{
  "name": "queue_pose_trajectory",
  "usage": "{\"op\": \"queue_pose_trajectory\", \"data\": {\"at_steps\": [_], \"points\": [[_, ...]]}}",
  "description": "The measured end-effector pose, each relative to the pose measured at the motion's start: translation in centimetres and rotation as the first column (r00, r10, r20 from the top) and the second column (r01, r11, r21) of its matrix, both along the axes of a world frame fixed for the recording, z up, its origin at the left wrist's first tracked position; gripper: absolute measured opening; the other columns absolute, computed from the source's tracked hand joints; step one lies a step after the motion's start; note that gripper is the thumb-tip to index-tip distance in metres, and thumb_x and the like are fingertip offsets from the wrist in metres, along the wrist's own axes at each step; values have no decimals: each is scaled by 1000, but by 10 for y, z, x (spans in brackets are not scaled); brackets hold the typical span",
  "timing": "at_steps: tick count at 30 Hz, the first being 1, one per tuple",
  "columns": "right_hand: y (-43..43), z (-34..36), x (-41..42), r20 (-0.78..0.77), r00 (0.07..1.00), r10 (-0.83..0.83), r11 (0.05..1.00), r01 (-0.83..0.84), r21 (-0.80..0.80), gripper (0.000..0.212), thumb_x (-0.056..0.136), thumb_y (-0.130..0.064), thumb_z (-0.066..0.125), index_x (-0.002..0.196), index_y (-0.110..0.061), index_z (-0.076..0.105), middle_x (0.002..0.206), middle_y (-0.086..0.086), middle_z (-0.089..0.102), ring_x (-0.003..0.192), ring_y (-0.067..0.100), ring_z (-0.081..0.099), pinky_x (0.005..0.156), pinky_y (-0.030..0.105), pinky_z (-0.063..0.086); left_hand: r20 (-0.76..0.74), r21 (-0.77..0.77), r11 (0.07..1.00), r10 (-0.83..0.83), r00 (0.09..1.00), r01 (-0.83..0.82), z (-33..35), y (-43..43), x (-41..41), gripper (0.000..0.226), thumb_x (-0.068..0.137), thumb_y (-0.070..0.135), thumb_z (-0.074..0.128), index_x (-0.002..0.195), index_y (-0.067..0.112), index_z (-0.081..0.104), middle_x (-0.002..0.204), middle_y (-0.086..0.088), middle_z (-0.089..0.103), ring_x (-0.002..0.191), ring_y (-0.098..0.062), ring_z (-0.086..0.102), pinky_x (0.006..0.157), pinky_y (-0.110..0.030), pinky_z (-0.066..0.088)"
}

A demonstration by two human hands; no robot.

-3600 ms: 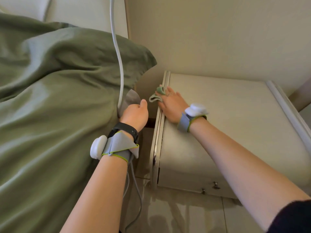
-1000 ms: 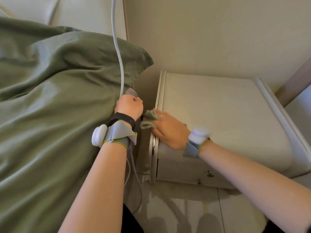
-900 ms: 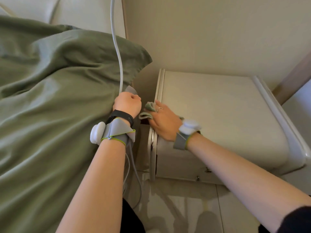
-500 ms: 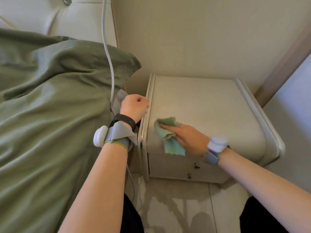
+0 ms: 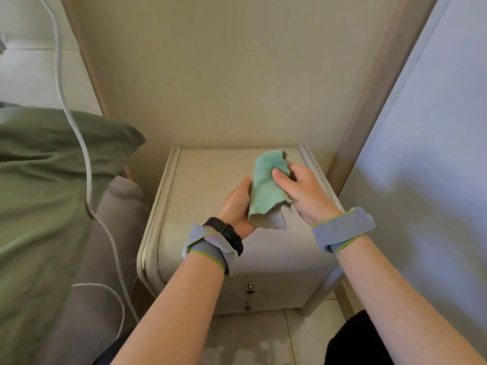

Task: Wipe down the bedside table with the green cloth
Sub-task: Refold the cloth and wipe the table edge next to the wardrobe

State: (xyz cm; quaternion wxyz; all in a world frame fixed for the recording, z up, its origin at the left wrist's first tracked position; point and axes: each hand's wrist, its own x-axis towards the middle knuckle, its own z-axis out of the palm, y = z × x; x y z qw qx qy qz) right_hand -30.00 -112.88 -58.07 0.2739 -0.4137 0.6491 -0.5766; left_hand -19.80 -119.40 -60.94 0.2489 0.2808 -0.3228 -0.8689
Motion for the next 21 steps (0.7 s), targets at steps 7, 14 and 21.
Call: {"op": "queue_pose_trajectory", "data": {"at_steps": [7,14,21], "points": [[-4,-1,-52,13,999,-42,998,42,46,49,67,-43,67,92,-2,68,95,20,70,92,34,65,86,46,52,-361,297,939,-56,931,171,-5,9,-35,38,92,26,56,105,-8,68,107,-22,69,93,-32,69,85,-38,56],[-17,-9,-81,-248,913,-322,893,381,241,39,73,-42,69,99,-23,49,106,3,38,110,26,40,95,37,38,-178,185,981,-23,984,56,4,3,-85,26,93,23,49,105,4,62,94,-11,63,88,-22,60,100,-36,42],[-34,-16,-124,200,976,-89,973,42,229,71,66,-21,75,126,-10,38,114,12,48,102,22,49,89,34,39,51,36,997,-76,996,74,19,-26,-109,21,96,24,51,100,4,59,69,-12,72,57,-20,71,50,-30,57]]}}
